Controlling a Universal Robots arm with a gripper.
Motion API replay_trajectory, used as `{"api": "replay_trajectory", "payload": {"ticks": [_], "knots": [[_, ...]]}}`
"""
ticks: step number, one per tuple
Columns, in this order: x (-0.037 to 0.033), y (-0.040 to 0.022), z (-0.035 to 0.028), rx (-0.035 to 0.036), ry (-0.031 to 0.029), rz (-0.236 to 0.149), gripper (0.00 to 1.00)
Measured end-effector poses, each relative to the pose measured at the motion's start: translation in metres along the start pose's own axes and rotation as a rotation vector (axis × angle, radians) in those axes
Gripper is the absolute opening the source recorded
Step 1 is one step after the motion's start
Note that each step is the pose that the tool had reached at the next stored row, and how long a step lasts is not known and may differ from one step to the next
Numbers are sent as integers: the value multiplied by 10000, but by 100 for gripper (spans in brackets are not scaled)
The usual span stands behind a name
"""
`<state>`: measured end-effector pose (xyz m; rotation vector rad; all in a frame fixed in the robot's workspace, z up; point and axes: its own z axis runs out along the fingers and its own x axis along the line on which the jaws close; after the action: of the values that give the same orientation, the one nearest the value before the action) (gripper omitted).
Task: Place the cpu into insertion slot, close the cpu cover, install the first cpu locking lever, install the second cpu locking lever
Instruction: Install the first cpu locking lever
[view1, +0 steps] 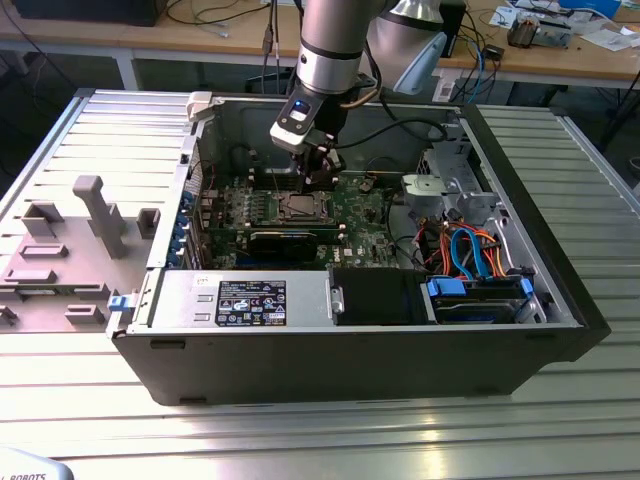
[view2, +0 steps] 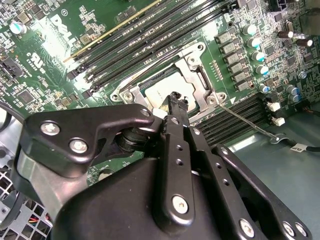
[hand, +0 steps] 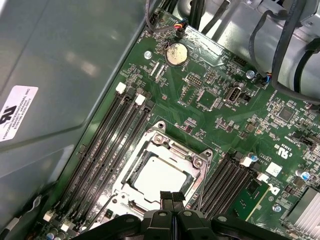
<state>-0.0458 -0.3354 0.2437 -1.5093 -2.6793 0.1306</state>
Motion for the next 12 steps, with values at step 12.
{"api": "replay_trajectory", "payload": {"ticks": [12], "knots": [[0, 0, 0, 1, -10, -99, 11]]}}
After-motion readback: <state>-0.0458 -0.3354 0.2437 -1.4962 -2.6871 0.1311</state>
